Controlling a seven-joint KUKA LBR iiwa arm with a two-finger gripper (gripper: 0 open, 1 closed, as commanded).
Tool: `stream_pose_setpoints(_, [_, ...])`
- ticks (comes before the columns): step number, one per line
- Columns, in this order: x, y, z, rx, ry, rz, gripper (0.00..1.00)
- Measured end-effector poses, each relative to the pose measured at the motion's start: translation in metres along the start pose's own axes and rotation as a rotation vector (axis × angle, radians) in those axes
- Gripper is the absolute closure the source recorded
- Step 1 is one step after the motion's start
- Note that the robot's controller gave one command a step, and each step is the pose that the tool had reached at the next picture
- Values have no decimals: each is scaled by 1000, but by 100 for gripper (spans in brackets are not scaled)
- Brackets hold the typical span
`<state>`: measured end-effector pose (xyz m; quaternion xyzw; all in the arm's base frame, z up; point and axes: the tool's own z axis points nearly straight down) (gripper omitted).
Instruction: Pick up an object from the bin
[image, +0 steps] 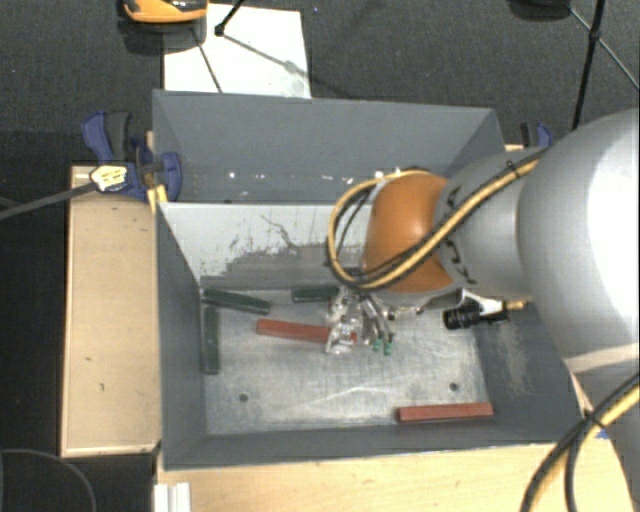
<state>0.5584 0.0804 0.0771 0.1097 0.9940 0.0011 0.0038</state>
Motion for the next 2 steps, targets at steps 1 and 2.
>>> stream_pose_setpoints(1, [0, 0, 0, 0, 0, -1, 100])
stream_pose_setpoints(2, [-7, 2, -130, 2, 5, 7, 100])
